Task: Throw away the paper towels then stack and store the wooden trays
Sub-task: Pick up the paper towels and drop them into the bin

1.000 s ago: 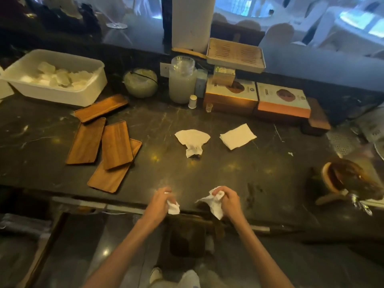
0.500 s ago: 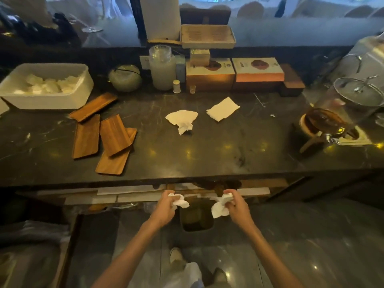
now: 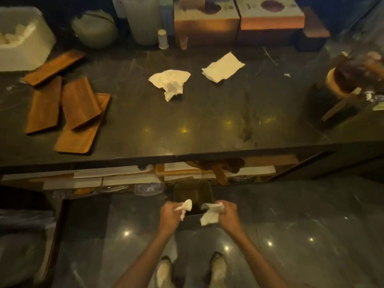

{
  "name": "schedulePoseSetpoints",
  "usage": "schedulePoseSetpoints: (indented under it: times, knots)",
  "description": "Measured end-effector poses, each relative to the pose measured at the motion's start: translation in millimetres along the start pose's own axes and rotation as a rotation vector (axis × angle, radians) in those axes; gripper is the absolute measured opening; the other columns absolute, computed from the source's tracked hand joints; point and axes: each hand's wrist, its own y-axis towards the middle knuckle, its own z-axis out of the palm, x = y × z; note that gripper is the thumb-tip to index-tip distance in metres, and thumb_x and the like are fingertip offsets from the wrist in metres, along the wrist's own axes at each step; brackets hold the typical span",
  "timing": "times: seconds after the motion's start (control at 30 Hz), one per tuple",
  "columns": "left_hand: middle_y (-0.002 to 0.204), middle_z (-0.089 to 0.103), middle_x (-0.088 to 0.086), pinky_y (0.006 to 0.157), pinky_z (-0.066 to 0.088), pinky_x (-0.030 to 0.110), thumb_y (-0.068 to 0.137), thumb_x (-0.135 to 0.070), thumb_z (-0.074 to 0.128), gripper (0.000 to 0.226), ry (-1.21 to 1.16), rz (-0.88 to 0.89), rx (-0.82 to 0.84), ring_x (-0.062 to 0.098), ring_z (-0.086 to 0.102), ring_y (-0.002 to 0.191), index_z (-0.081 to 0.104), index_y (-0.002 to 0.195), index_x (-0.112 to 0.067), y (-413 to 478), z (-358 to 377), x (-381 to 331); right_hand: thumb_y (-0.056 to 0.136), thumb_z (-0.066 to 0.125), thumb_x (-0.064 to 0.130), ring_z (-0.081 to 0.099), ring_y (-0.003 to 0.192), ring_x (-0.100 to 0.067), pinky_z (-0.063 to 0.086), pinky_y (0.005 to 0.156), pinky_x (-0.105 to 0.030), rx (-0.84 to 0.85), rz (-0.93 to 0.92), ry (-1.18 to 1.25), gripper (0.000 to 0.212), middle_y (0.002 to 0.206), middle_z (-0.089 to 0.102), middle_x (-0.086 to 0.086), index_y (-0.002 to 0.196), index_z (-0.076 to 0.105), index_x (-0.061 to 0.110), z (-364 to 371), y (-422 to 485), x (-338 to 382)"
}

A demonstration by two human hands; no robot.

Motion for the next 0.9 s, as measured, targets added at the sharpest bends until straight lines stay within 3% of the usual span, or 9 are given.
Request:
schedulePoseSetpoints:
  times: [0.13,0.23,0.4,0.5,0.57,0.63,0.73,0.8,0.9]
  knots:
    - [0.112,0.068,0.023,0.079,0.046,0.022,0.091,-0.001,0.06,0.024,-0.15,-0.088,-0.035,0.027,0.064,0.1,0.067,0.113,0.006,82.3,62.7,58.9,0.089,0.056,-0.007,0.066,0.095,-0.026,0.053,0.079,-0.017,-0.115,0.006,0.187,0.022,0.106,0.07,-0.02,0.106,0.068,0.0,54.2,78.8,-59.5]
    - [0.113,0.065,0.025,0.084,0.046,0.031,0.093,0.0,0.056,0.023,-0.124,-0.087,-0.066,0.034,0.062,0.107,0.065,0.114,0.005,138.1,102.0,112.3,0.092,0.061,0.003,0.067,0.101,-0.028,0.057,0.085,-0.04,-0.172,0.027,0.303,0.025,0.109,0.069,-0.013,0.117,0.064,0.007,90.5,128.1,-111.8]
    - [0.108,0.069,0.017,0.082,0.05,0.031,0.094,-0.006,0.056,0.023,-0.007,0.023,-0.039,0.03,0.065,0.102,0.068,0.114,-0.004,220.0,157.4,190.0,0.088,0.065,0.003,0.067,0.086,-0.022,0.056,0.071,-0.033,-0.276,0.028,0.328,0.023,0.089,0.068,0.003,0.097,0.063,0.023,140.6,193.7,-186.7]
    - [0.117,0.064,0.015,0.092,0.049,0.038,0.095,-0.013,0.055,0.026,-0.086,-0.001,-0.071,0.03,0.061,0.108,0.064,0.119,-0.007,256.9,183.2,218.0,0.088,0.062,0.002,0.067,0.096,-0.027,0.055,0.082,-0.035,-0.243,0.06,0.328,0.026,0.102,0.07,-0.009,0.112,0.063,0.01,170.5,230.0,-212.0]
    - [0.12,0.061,0.016,0.094,0.046,0.038,0.095,-0.01,0.055,0.025,-0.09,-0.012,-0.123,0.03,0.058,0.112,0.061,0.119,-0.006,278.5,199.6,226.3,0.087,0.063,0.003,0.067,0.099,-0.028,0.051,0.08,-0.028,-0.253,0.103,0.291,0.031,0.105,0.07,-0.01,0.118,0.063,0.009,189.6,251.0,-220.4]
    - [0.129,0.059,0.02,0.105,0.042,0.041,0.095,-0.008,0.053,0.027,-0.032,-0.005,-0.147,0.035,0.053,0.122,0.061,0.121,-0.005,297.2,212.7,229.5,0.088,0.063,0.001,0.063,0.11,-0.031,0.051,0.09,-0.034,-0.209,0.138,0.303,0.04,0.117,0.067,-0.013,0.127,0.059,0.011,206.7,270.3,-222.2]
    - [0.159,0.026,0.012,0.12,0.024,0.038,0.097,-0.015,0.05,0.052,0.227,0.101,0.081,0.031,0.023,0.148,0.036,0.148,-0.016,309.5,221.7,232.5,0.09,0.061,0.001,0.041,0.138,-0.028,0.035,0.113,-0.035,-0.018,0.079,0.192,0.066,0.15,0.042,-0.009,0.148,0.034,0.015,223.3,289.3,-221.2]
    - [0.164,-0.001,0.011,0.123,0.015,0.042,0.098,-0.02,0.049,0.065,0.398,0.121,0.219,0.033,0.003,0.151,0.018,0.154,-0.029,307.6,221.2,237.5,0.09,0.06,0.0,0.03,0.144,-0.028,0.028,0.118,-0.036,0.043,0.074,0.131,0.079,0.157,0.027,-0.008,0.153,0.018,0.023,229.1,288.9,-224.8]
    - [0.163,-0.015,0.008,0.123,0.003,0.048,0.098,-0.021,0.047,0.066,0.61,0.223,0.262,0.037,-0.016,0.149,0.014,0.152,-0.038,294.3,210.0,241.8,0.091,0.06,0.005,0.032,0.144,-0.026,0.03,0.117,-0.038,0.062,0.03,0.028,0.075,0.158,0.03,-0.007,0.153,0.022,0.023,229.6,276.1,-232.8]
